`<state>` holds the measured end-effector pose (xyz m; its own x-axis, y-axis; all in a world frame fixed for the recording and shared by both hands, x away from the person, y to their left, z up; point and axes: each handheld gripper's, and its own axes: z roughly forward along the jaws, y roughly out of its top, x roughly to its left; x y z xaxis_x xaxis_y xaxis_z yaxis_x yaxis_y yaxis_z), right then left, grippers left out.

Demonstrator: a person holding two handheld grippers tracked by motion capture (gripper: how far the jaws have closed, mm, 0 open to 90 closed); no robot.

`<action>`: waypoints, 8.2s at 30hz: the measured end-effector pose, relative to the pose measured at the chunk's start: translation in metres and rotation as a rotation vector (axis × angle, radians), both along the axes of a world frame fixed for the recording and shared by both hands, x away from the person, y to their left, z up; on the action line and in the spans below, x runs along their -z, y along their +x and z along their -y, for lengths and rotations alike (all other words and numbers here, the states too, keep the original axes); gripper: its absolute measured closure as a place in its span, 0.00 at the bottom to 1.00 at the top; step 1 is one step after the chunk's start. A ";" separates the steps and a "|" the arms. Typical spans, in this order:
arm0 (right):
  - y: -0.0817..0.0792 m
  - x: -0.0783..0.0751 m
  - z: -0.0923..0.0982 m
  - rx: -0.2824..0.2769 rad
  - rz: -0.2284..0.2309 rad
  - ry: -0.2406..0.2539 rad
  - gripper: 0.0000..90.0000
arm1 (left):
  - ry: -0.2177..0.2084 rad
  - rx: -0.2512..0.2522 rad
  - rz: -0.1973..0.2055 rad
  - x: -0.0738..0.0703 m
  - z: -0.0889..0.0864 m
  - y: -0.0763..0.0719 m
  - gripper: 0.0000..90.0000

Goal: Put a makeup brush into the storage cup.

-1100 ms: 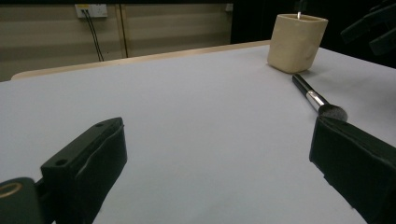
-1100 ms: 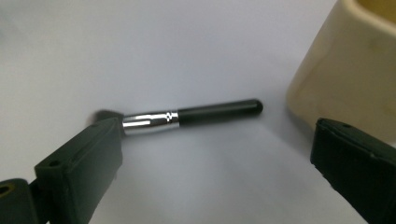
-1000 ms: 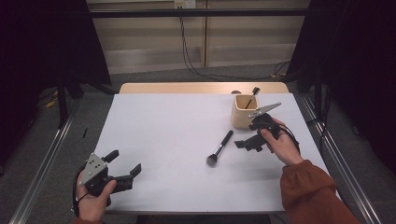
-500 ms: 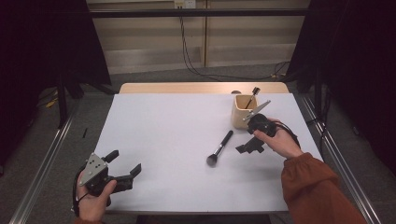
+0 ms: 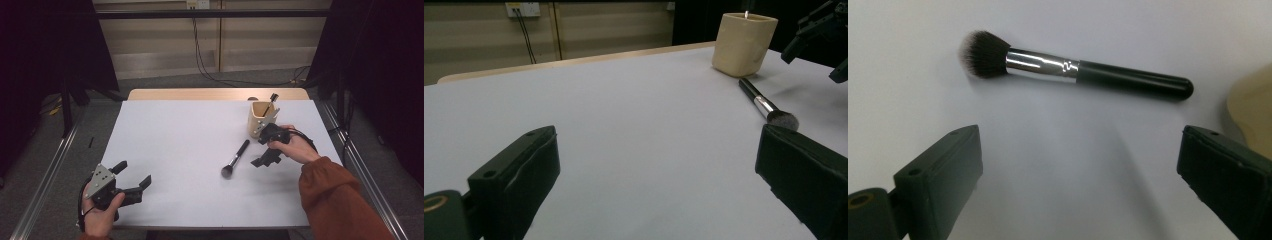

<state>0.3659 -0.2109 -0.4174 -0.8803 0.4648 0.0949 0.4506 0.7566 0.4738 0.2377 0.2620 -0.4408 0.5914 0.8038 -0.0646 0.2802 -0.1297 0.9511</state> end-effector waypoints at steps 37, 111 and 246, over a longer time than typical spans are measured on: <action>0.039 0.010 -0.055 -0.249 -0.016 -0.127 0.08 | 0.007 0.009 -0.007 0.001 0.000 0.001 0.04; 0.034 0.029 -0.094 -0.361 -0.041 -0.262 0.80 | 0.023 0.016 -0.013 0.002 0.001 0.002 0.04; 0.041 -0.075 0.044 0.553 0.624 0.644 0.80 | 0.017 0.006 0.002 0.000 0.001 0.001 0.04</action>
